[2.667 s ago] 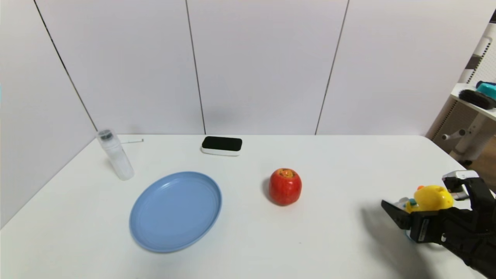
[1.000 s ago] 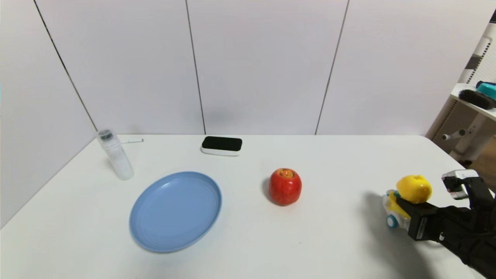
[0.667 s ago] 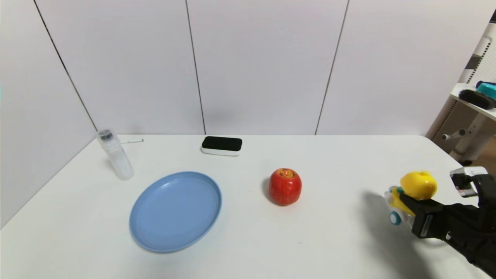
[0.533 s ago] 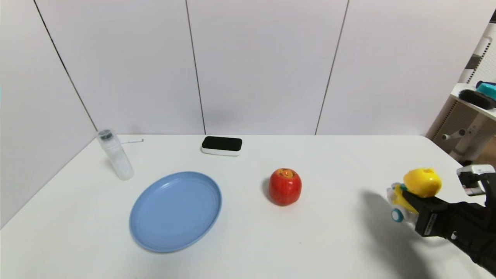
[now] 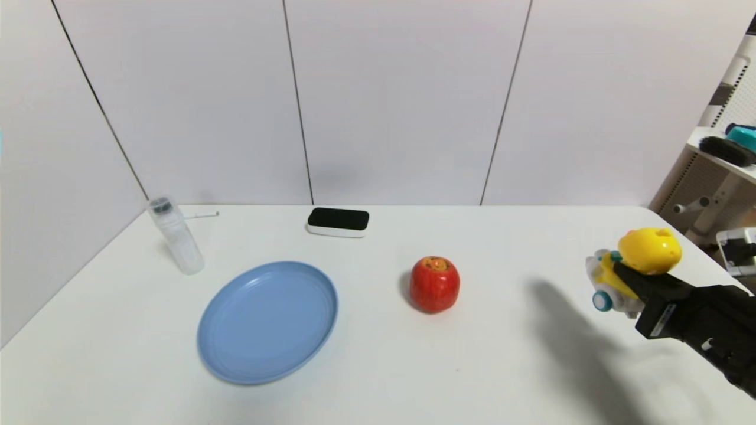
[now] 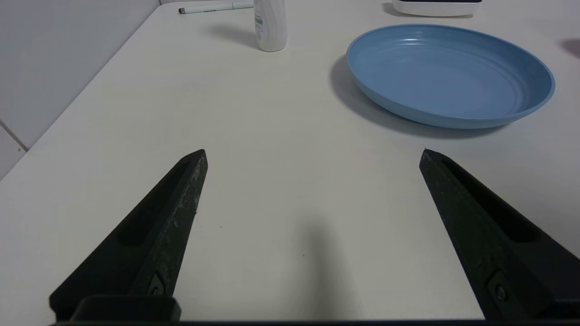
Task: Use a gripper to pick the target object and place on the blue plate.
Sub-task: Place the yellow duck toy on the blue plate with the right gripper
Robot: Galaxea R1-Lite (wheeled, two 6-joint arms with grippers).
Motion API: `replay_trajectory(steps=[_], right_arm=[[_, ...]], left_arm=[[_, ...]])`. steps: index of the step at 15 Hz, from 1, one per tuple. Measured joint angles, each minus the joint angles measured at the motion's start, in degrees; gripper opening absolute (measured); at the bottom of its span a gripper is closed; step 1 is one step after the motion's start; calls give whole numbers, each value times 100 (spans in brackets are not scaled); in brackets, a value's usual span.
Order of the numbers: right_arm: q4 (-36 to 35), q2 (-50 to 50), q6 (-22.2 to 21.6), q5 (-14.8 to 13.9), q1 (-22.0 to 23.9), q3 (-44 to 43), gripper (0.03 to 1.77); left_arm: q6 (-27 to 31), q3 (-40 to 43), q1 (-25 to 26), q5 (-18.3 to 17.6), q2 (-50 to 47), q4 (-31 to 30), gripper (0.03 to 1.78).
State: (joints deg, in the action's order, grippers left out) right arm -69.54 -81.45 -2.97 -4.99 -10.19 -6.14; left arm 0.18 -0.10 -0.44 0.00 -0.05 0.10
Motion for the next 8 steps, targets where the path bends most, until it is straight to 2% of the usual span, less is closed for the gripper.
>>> replay_trajectory(steps=[5,8], right_arm=[[29,-80,9,15,-461,-827,35],[372,-297,15,179,-606,-1662,35]], left_arm=[[0,0,0,0,0,0,169],[-2,0,0,-2,0,0,169]])
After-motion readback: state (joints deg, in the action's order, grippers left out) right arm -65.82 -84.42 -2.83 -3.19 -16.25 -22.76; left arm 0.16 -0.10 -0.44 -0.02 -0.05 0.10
